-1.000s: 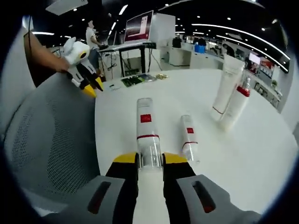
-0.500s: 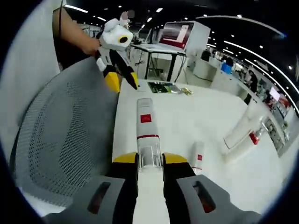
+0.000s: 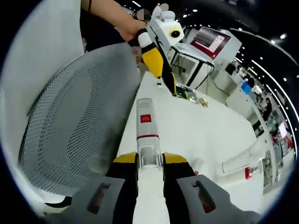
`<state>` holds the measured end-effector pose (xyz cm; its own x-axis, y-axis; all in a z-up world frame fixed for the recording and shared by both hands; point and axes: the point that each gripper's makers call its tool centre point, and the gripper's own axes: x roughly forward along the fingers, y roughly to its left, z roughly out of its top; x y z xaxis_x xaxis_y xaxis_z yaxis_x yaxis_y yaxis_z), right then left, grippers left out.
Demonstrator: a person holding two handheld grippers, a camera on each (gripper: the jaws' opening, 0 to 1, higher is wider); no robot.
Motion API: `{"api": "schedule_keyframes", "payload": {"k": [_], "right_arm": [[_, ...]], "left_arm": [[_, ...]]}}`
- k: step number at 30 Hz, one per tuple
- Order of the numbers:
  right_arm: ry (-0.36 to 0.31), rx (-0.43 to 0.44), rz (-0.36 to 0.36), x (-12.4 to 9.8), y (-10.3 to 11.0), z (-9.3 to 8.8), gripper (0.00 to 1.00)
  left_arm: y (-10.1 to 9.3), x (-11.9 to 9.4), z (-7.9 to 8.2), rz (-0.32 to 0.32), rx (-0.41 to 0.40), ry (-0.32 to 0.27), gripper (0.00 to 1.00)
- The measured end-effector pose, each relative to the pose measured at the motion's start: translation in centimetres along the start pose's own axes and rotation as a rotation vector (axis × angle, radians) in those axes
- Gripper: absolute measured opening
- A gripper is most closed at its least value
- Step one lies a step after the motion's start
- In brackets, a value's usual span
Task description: Arrange the skincare products in the storage area until every visible bottle or jar stands upright without overlapping.
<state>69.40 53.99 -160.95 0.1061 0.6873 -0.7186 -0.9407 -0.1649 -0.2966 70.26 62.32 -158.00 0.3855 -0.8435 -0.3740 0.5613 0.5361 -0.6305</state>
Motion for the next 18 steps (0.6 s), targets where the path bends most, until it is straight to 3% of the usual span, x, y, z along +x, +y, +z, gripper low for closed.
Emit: {"api": "schedule_keyframes", "payload": {"k": [3,8,11,14,18], "right_arm": [[-0.02,-0.036,0.015,-0.2,0.2,1.1,0.16],[-0.057,-0.085,0.043,-0.3,0.7,2.5,0.16],[-0.066,-0.139,0.039,-0.4,0.8,3.2,0.16],[-0.069,-0.178,0.055,-0.5,1.3,3.8,0.16],[-0.049,-0.252,0.07,-0.7,1.8,4.2,0.16]], "left_arm": [[-0.7,0.9,-0.5,-0.027,0.016,0.027,0.64],[-2.8,2.3,-1.9,-0.093,0.024,0.112,0.66],[-3.2,2.9,-3.0,-0.096,0.053,0.168,0.65],[-4.0,3.2,-4.0,-0.132,0.015,0.221,0.63],[-4.4,3.5,-4.8,-0.153,-0.002,0.262,0.5]]}}
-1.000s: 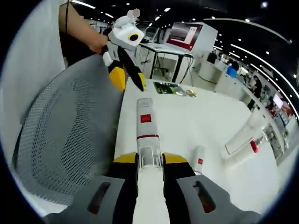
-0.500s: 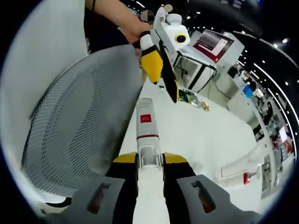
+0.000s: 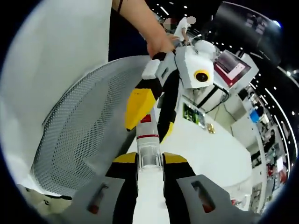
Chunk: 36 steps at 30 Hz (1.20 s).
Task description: Arrange the skincare products in the storage area until every visible bottle or jar stands upright without overlapping.
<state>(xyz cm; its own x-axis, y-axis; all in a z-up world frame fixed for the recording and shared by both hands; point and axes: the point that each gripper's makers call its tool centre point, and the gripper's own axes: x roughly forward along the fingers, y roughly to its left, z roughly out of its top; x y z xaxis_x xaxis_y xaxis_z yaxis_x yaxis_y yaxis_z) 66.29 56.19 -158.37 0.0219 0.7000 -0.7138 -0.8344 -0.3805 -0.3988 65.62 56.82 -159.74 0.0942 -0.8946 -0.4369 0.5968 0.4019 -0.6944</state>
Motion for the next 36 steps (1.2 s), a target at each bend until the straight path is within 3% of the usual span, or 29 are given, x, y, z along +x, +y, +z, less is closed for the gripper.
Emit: {"api": "schedule_keyframes", "payload": {"k": [3,6,7,11,14,15,16,23,26,28,35,36], "right_arm": [[0.015,-0.034,0.006,-0.1,0.1,0.1,0.16],[0.023,-0.064,0.005,-0.3,0.1,0.2,0.16],[0.024,-0.076,0.006,-0.2,0.1,0.3,0.16],[0.03,-0.125,0.029,0.0,0.5,0.6,0.16],[0.043,-0.162,0.03,0.3,0.5,0.7,0.17],[0.052,-0.151,0.04,0.4,0.5,0.6,0.17],[0.059,-0.114,0.04,0.4,0.4,0.5,0.18],[0.045,-0.082,0.021,0.5,-0.1,0.6,0.19],[0.055,0.018,0.022,0.7,-0.2,0.3,0.2],[0.02,0.051,0.026,0.7,-0.3,0.8,0.22],[-0.045,0.248,-0.018,0.3,-0.2,0.2,0.37],[-0.053,0.337,-0.016,0.1,0.0,-0.2,0.37]], "left_arm": [[-0.4,0.3,-1.0,-0.017,-0.024,0.049,0.48],[-0.1,0.2,-1.6,-0.004,0.006,0.079,0.33],[-0.4,0.1,-1.5,-0.033,-0.012,0.069,0.31],[-0.9,0.1,-2.1,-0.049,-0.049,0.083,0.28],[-2.2,0.0,-2.2,-0.128,-0.067,0.084,0.24],[-2.7,0.0,-2.3,-0.144,-0.084,0.084,0.23],[-1.8,0.0,-2.3,-0.099,-0.072,0.078,0.23],[-1.6,-0.6,-2.0,-0.123,-0.139,0.033,0.22],[-1.6,-0.5,-2.2,-0.126,-0.176,0.021,0.22],[-1.5,-0.4,-2.4,-0.121,-0.197,0.013,0.22],[-1.6,-0.9,-1.5,-0.186,-0.317,-0.109,0.22],[-2.0,-1.0,-1.3,-0.211,-0.337,-0.129,0.22]]}}
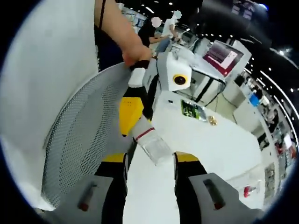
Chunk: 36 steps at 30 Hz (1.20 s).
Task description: Arrange the skincare products in the storage area until every visible bottle or jar stands upright without overlapping.
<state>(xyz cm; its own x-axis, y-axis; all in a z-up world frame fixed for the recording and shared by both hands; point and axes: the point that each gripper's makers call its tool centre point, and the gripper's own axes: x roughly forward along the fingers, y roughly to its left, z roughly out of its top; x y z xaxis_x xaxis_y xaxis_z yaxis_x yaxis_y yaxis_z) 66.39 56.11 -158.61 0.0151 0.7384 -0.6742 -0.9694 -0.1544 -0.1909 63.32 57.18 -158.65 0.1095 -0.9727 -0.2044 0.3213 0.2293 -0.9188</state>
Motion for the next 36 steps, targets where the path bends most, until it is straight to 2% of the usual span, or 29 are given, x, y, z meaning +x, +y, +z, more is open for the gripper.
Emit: {"api": "schedule_keyframes", "payload": {"k": [2,5,6,7,9,10,12,14,16,19,22,23,27,29,32,36], "right_arm": [[-0.021,0.118,-0.006,-0.5,-0.1,-0.6,0.36],[-0.119,0.272,-0.011,-1.2,-0.1,-0.4,0.42],[-0.164,0.378,0.004,-1.4,0.0,-0.1,0.47],[-0.179,0.412,0.005,-1.4,0.0,-0.1,0.5],[-0.268,0.62,0.03,-1.6,0.0,0.3,0.59],[-0.274,0.676,0.031,-1.6,-0.1,0.1,0.62],[-0.332,0.768,0.036,-1.9,-0.4,0.4,0.6],[-0.437,0.872,0.044,-2.4,-1.1,1.3,0.59],[-0.537,1.015,0.07,-2.9,-1.9,2.0,0.64],[-0.599,1.161,0.078,-2.9,-2.6,1.8,0.67],[-0.558,1.183,0.07,-2.0,-2.1,1.2,0.58],[-0.545,1.186,0.071,-1.7,-1.8,1.0,0.55],[-0.584,1.257,0.11,-1.4,-1.3,1.7,0.48],[-0.59,1.257,0.121,-1.2,-1.1,2.0,0.44],[-0.557,1.211,0.095,-0.8,-0.9,2.0,0.31],[-0.626,1.256,0.121,-0.9,-1.4,3.1,0.3]], "left_arm": [[-0.4,-0.1,0.5,-0.036,-0.025,-0.05,0.22],[-0.5,-0.4,0.9,-0.042,-0.027,-0.078,0.22],[-0.6,-0.4,1.2,-0.04,-0.017,-0.089,0.22],[-0.6,-0.4,1.4,-0.043,-0.015,-0.095,0.22],[-0.5,-0.4,1.9,-0.043,-0.007,-0.12,0.22],[-0.6,-0.3,2.0,-0.05,-0.012,-0.136,0.22],[-0.6,-0.1,2.0,-0.058,-0.018,-0.152,0.22],[-0.2,0.3,1.6,-0.022,0.033,-0.129,0.22],[-0.2,0.5,1.3,-0.013,0.044,-0.118,0.22],[0.1,0.7,0.9,0.001,0.069,-0.099,0.22],[-0.7,0.9,0.6,-0.023,0.106,-0.091,0.22],[-1.0,0.9,0.6,-0.023,0.144,-0.092,0.22],[-1.1,1.0,0.4,-0.027,0.166,-0.087,0.22],[-0.9,1.1,0.4,-0.02,0.17,-0.083,0.22],[-1.1,1.4,0.0,-0.027,0.184,-0.064,0.22],[-1.5,1.6,-0.5,-0.038,0.239,-0.046,0.22]]}}
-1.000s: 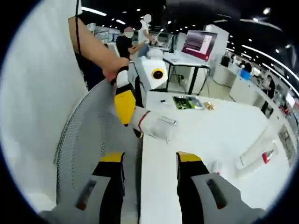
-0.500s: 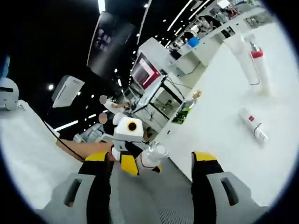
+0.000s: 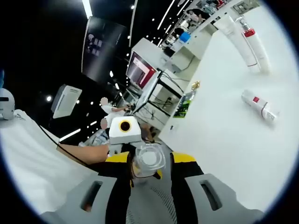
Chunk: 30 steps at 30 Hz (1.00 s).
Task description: Arrange the skincare products in the storage area until every visible bottle or jar stands upright without overlapping.
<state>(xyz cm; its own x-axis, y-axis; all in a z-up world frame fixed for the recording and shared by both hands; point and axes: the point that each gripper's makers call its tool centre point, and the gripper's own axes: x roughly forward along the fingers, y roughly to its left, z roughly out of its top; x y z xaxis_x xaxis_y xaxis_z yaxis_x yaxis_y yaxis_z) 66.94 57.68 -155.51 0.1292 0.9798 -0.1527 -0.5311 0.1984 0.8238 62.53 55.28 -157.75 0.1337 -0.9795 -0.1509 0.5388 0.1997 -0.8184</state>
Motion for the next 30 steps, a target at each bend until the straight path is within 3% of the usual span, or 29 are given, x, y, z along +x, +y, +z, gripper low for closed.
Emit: {"api": "schedule_keyframes", "payload": {"k": [8,17,30], "right_arm": [[0.029,0.001,-0.021,0.9,0.0,-0.7,0.26],[-0.031,0.075,0.013,1.1,0.3,0.0,0.23],[-0.059,0.081,0.027,1.3,0.6,0.5,0.22]], "left_arm": [[0.2,0.1,-0.1,0.009,0.016,0.005,0.22],[0.2,-0.4,0.9,0.021,0.046,-0.045,0.22],[0.2,-0.6,1.5,0.024,0.073,-0.076,0.22]]}}
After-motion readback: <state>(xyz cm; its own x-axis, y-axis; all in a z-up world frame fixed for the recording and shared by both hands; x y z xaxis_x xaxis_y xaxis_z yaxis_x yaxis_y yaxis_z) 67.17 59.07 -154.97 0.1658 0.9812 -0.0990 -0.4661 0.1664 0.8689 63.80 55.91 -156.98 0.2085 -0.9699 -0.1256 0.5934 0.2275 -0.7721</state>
